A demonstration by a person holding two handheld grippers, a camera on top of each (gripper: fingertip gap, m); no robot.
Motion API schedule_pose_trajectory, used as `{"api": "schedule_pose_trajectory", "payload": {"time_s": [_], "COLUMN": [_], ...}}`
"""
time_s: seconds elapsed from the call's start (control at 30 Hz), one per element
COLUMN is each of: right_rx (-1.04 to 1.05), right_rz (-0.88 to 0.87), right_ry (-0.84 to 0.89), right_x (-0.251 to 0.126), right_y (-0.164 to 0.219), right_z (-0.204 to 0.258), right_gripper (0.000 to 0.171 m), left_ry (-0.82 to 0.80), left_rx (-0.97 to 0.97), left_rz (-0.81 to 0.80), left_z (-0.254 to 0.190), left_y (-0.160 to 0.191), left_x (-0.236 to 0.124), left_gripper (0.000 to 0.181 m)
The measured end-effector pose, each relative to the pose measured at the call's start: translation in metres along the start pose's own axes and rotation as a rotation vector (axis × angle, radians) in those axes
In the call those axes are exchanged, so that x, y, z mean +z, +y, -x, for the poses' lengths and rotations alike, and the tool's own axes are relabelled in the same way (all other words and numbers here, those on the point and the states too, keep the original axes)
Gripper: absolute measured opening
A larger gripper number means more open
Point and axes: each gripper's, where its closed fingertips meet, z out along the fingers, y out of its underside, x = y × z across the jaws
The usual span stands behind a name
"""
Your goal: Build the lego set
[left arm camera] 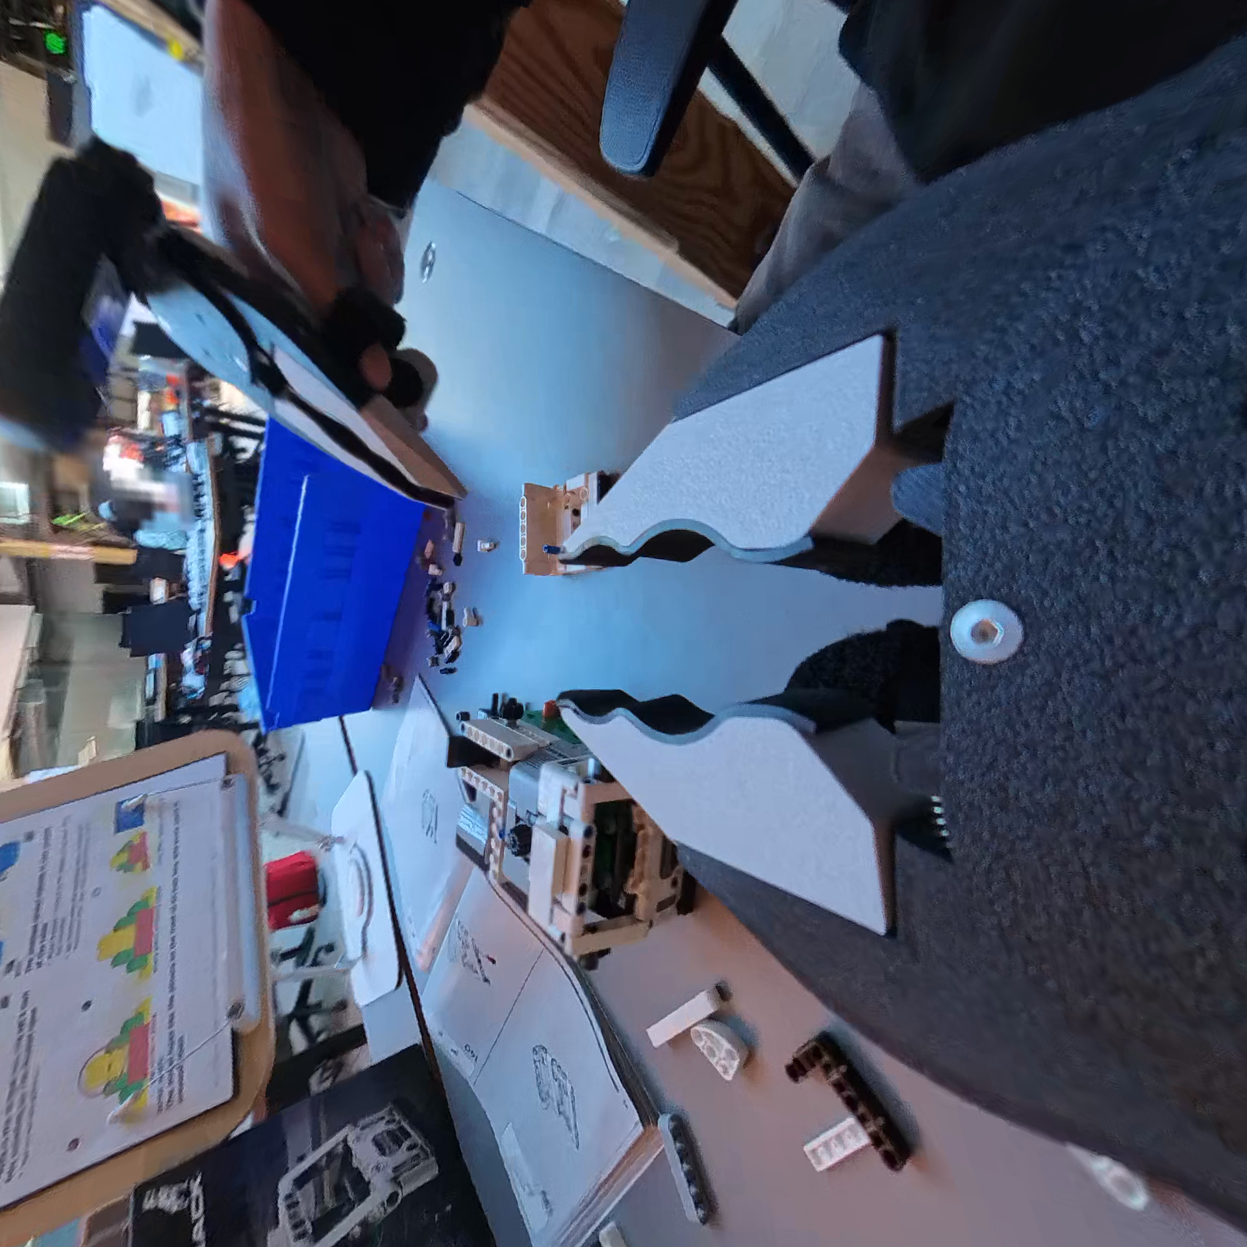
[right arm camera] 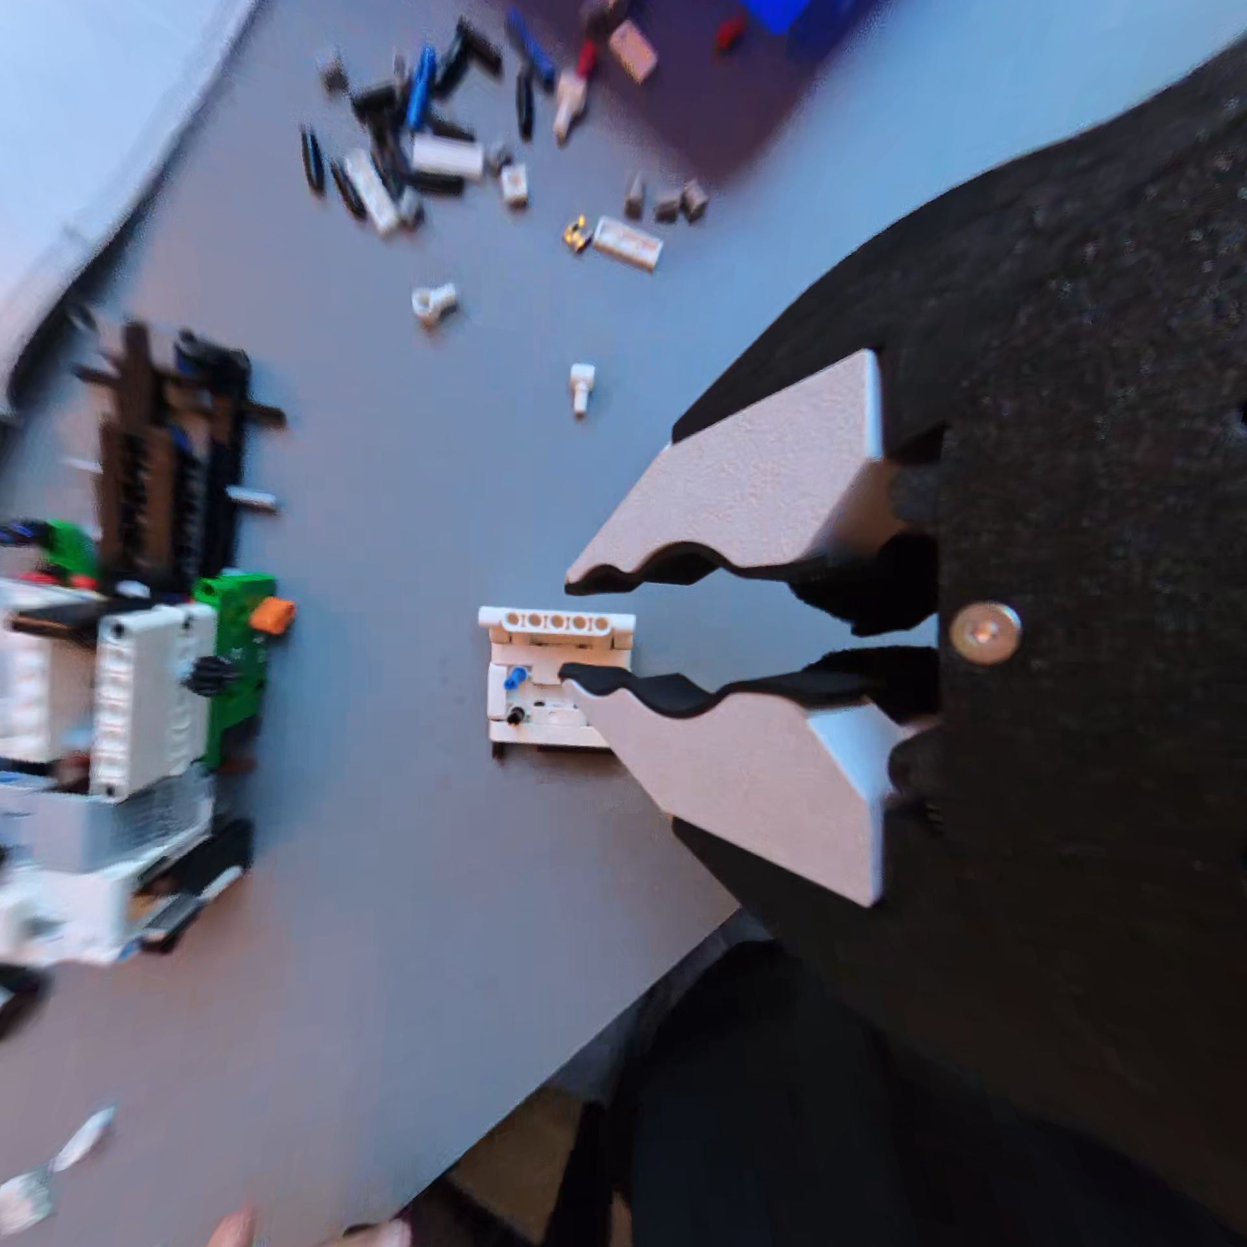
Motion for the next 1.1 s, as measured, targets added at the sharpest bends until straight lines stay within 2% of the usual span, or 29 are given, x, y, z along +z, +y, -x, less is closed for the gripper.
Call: {"api": "schedule_pose_trajectory", "payload": {"time_s": [0.03, 0.1, 0.2, 0.27, 0.33, 0.47, 0.57, 0.67, 0.8, 1.1], "right_rx": [0.021, 0.065, 0.118, 0.126, 0.139, 0.075, 0.026, 0.010, 0.011, 0.001], "right_rz": [-0.084, -0.303, -0.602, -0.784, -0.881, -0.916, -0.903, -0.941, -0.964, -0.942], "right_ry": [0.009, -0.004, -0.018, 0.000, 0.001, 0.030, -0.004, -0.066, -0.141, -0.199], "right_x": [-0.011, -0.031, -0.050, -0.061, -0.061, -0.051, -0.045, -0.049, -0.050, -0.046], "right_y": [-0.001, -0.008, -0.020, -0.028, -0.030, -0.031, -0.032, -0.033, -0.032, -0.031], "right_z": [-0.005, -0.012, -0.025, -0.035, -0.042, -0.054, -0.058, -0.057, -0.056, -0.049], "right_gripper": [0.021, 0.023, 0.027, 0.027, 0.027, 0.026, 0.026, 0.026, 0.025, 0.025], "left_ry": [0.028, 0.102, 0.208, 0.233, 0.224, 0.384, 0.451, 0.443, 0.442, 0.464], "left_rx": [0.004, 0.016, 0.098, 0.234, 0.366, 0.344, 0.352, 0.425, 0.482, 0.437], "left_rz": [0.035, 0.143, 0.343, 0.453, 0.526, 0.727, 0.869, 0.890, 0.925, 0.960], "left_z": [0.000, 0.000, 0.008, 0.022, 0.041, 0.048, 0.052, 0.060, 0.069, 0.077], "left_y": [-0.005, -0.019, -0.043, -0.057, -0.065, -0.044, -0.016, 0.004, 0.024, 0.049], "left_x": [0.003, 0.016, 0.053, 0.091, 0.141, 0.238, 0.288, 0.328, 0.353, 0.361], "left_gripper": [0.035, 0.040, 0.056, 0.059, 0.060, 0.068, 0.071, 0.069, 0.067, 0.056]}}
